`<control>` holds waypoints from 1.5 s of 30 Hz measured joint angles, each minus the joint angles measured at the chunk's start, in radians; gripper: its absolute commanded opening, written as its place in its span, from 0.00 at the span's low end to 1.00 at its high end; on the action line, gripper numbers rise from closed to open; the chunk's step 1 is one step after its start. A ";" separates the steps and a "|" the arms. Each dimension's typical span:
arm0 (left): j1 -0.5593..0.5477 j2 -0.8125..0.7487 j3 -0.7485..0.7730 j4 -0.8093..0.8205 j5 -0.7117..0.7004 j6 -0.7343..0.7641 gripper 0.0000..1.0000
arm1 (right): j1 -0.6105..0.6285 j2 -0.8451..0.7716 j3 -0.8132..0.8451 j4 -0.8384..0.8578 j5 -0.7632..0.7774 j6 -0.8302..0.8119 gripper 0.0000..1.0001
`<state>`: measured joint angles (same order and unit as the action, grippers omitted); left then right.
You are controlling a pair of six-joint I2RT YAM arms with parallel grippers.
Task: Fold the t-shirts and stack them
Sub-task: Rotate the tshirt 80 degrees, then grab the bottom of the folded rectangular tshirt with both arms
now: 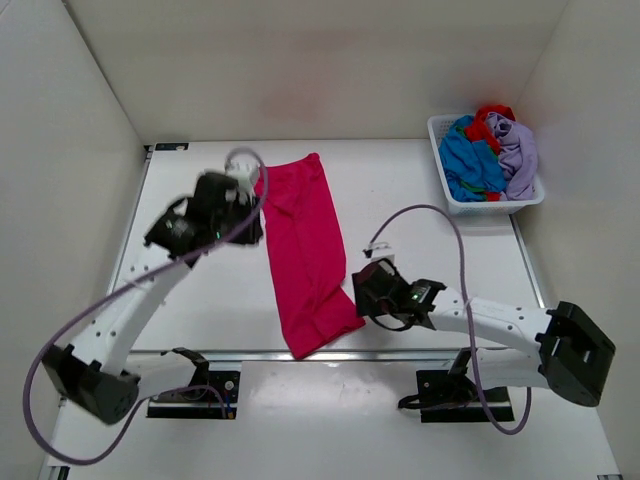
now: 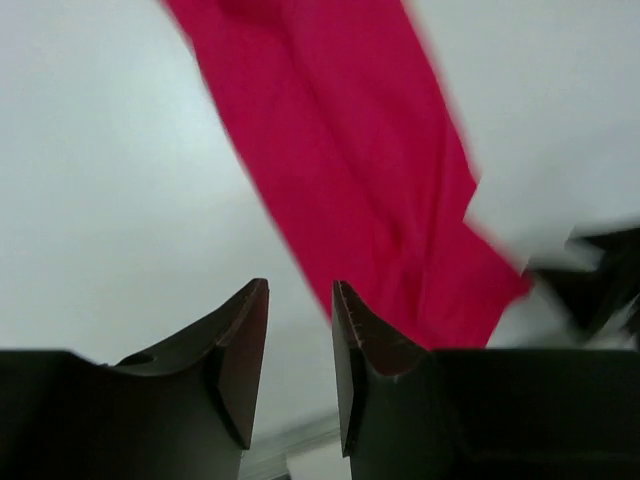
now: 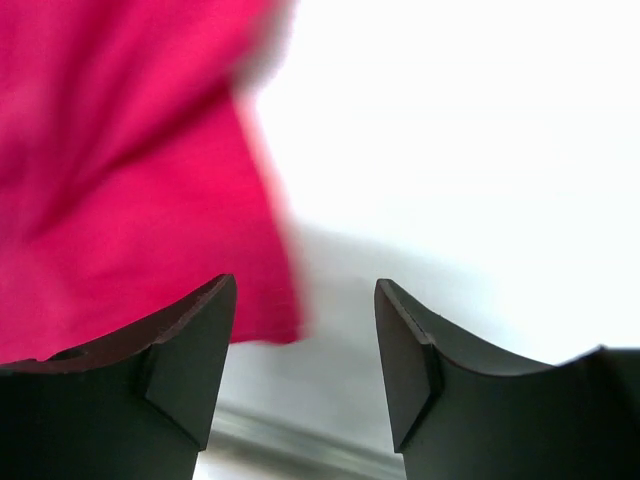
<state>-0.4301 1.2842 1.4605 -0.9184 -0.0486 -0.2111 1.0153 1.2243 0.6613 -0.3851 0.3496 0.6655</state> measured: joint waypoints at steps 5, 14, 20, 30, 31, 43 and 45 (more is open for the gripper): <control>-0.077 -0.224 -0.599 0.093 0.058 -0.151 0.43 | -0.122 -0.058 -0.068 0.016 -0.042 -0.054 0.54; -0.243 -0.363 -0.911 0.317 0.159 -0.395 0.50 | -0.125 -0.082 -0.150 0.066 -0.134 -0.062 0.54; -0.389 -0.277 -0.958 0.428 0.188 -0.490 0.49 | -0.121 -0.073 -0.153 0.091 -0.149 -0.047 0.54; -0.553 -0.058 -0.936 0.441 0.186 -0.555 0.50 | -0.120 -0.023 -0.150 0.106 -0.160 -0.041 0.54; -0.557 -0.053 -0.935 0.443 0.186 -0.558 0.50 | -0.120 -0.021 -0.149 0.110 -0.161 -0.040 0.54; -0.575 -0.068 -0.977 0.478 0.156 -0.637 0.25 | -0.059 0.040 -0.116 0.132 -0.169 -0.031 0.23; -0.575 -0.065 -0.981 0.479 0.146 -0.649 0.05 | -0.042 0.056 -0.113 0.134 -0.179 -0.027 0.00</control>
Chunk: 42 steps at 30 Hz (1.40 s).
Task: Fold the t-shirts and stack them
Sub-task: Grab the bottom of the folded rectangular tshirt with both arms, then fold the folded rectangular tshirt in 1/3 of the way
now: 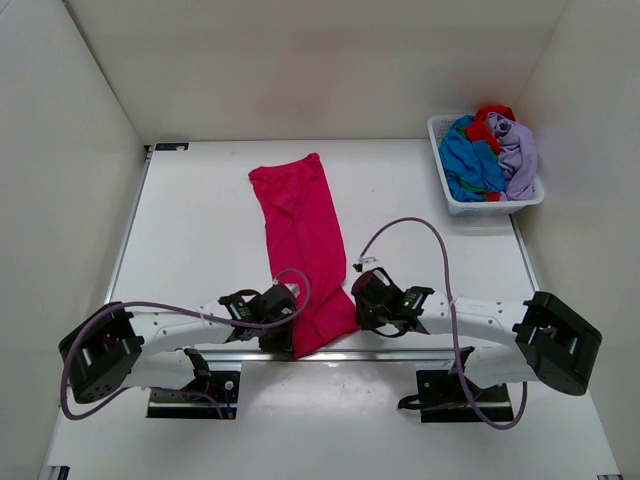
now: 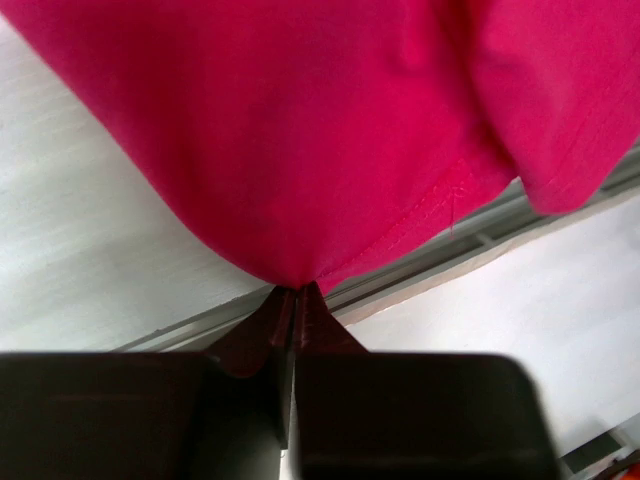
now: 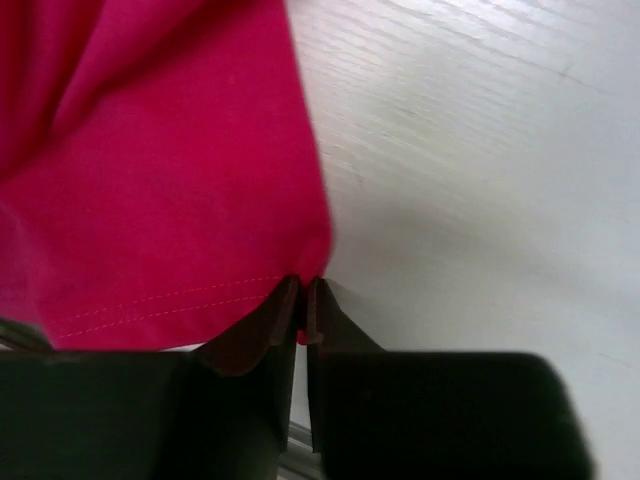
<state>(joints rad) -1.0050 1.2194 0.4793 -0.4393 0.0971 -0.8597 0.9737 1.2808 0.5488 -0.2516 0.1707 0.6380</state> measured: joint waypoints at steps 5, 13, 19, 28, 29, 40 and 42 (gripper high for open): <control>0.001 0.000 0.001 -0.010 -0.009 0.006 0.00 | 0.038 0.013 0.009 -0.003 -0.007 0.039 0.00; 0.036 -0.109 0.021 -0.143 -0.036 0.050 0.00 | 0.142 -0.045 0.011 -0.130 -0.055 0.107 0.01; 0.050 -0.177 0.063 -0.218 -0.033 0.059 0.00 | 0.135 -0.120 0.039 -0.230 -0.096 0.110 0.00; 0.143 -0.269 0.140 -0.294 -0.028 0.061 0.00 | -0.018 -0.139 0.177 -0.318 -0.194 0.014 0.00; 0.162 -0.275 0.154 -0.295 -0.026 0.065 0.00 | -0.045 -0.138 0.192 -0.320 -0.212 0.000 0.00; 0.397 -0.199 0.272 -0.293 0.048 0.150 0.00 | -0.313 0.048 0.433 -0.324 -0.383 -0.178 0.00; 0.444 -0.165 0.301 -0.290 0.061 0.172 0.00 | -0.342 0.109 0.490 -0.327 -0.407 -0.212 0.00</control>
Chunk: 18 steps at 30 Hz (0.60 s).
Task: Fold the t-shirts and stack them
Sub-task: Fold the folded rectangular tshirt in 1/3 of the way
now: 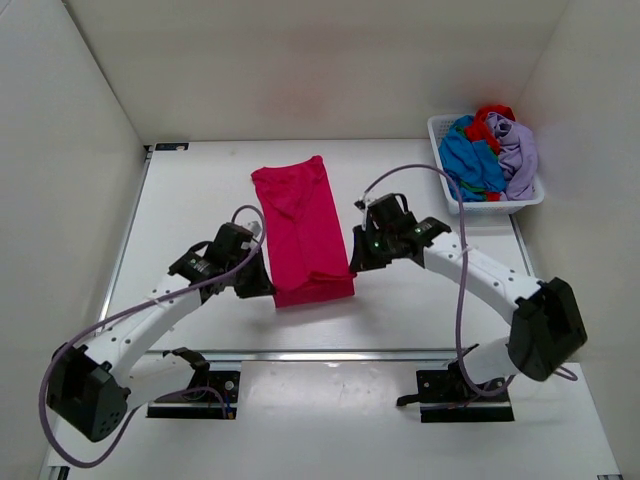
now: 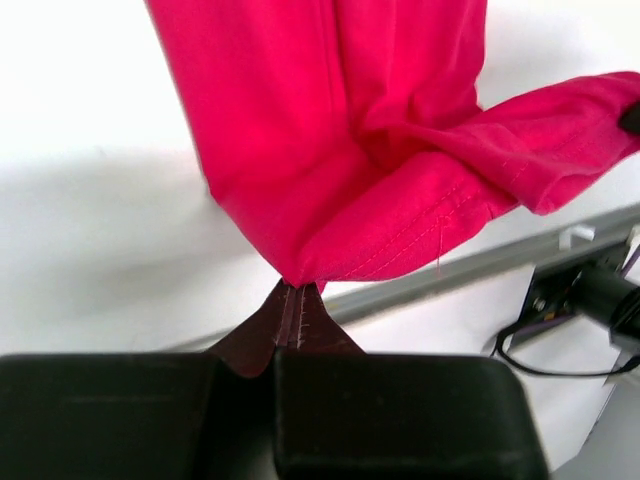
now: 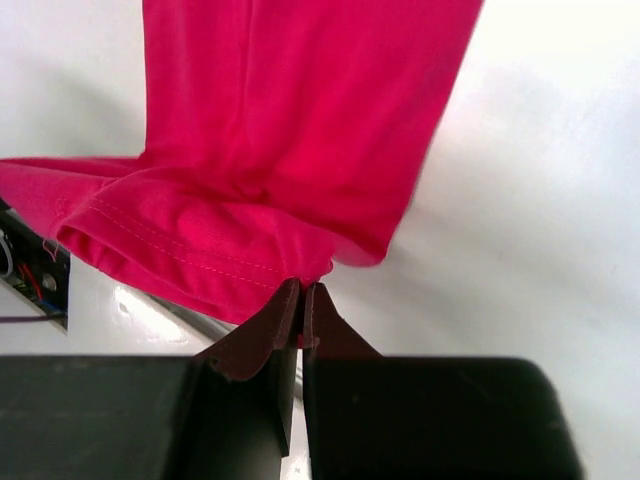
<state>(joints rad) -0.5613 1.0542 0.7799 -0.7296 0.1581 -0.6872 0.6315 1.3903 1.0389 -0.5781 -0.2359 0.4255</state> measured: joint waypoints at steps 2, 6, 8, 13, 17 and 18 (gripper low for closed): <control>0.037 0.038 0.035 0.002 0.009 0.023 0.00 | -0.021 0.061 0.058 0.000 -0.016 -0.031 0.00; 0.092 0.107 0.077 0.027 0.024 0.062 0.00 | -0.064 0.168 0.161 -0.008 -0.050 -0.085 0.00; 0.117 0.140 0.081 0.046 0.032 0.075 0.00 | -0.082 0.224 0.220 -0.018 -0.058 -0.110 0.00; 0.157 0.218 0.080 0.095 0.045 0.093 0.00 | -0.108 0.333 0.314 -0.017 -0.076 -0.156 0.00; 0.177 0.261 0.077 0.142 0.052 0.098 0.00 | -0.118 0.399 0.352 -0.017 -0.082 -0.175 0.00; 0.180 0.269 0.077 0.153 0.053 0.100 0.00 | -0.122 0.414 0.361 -0.018 -0.085 -0.178 0.01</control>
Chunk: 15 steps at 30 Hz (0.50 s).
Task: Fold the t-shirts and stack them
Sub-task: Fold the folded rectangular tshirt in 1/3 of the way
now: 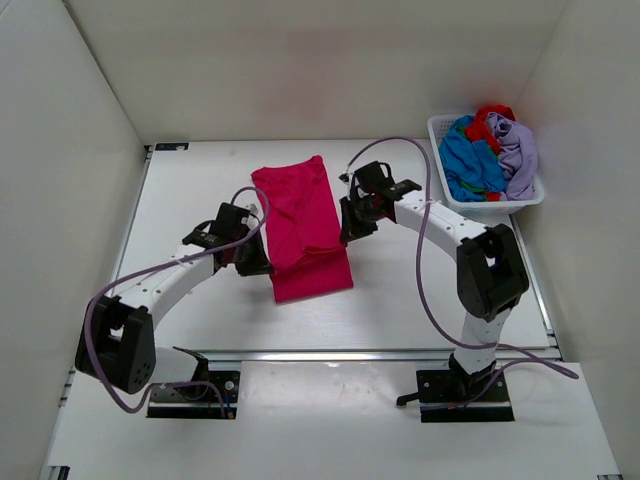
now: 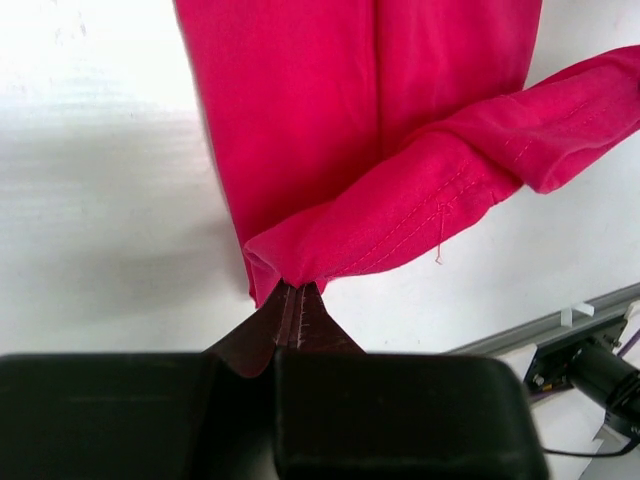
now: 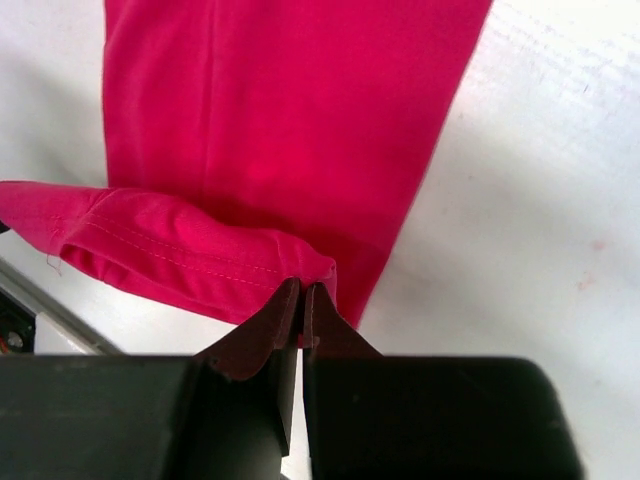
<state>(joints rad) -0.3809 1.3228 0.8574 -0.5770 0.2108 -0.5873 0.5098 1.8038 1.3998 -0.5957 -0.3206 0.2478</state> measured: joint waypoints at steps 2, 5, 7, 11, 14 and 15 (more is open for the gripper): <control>0.008 0.021 0.000 0.022 0.003 0.003 0.00 | -0.005 0.032 0.028 -0.004 -0.003 -0.010 0.00; 0.022 0.061 0.000 0.052 0.007 0.005 0.00 | -0.008 0.082 0.078 -0.005 -0.003 -0.019 0.00; 0.033 0.085 0.000 0.068 0.008 0.006 0.00 | -0.009 0.110 0.104 -0.003 -0.003 -0.027 0.01; 0.053 0.132 0.000 0.104 0.012 0.012 0.00 | -0.014 0.143 0.122 -0.001 -0.007 -0.035 0.00; 0.061 0.160 0.000 0.133 0.016 0.011 0.00 | -0.023 0.168 0.135 -0.002 -0.011 -0.036 0.00; 0.064 0.166 0.000 0.145 0.017 0.011 0.00 | -0.028 0.175 0.139 -0.002 -0.013 -0.038 0.00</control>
<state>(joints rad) -0.3172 1.4887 0.8577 -0.4316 0.2276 -0.5762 0.4820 1.9789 1.5387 -0.5976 -0.3340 0.2096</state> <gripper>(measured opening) 0.018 0.010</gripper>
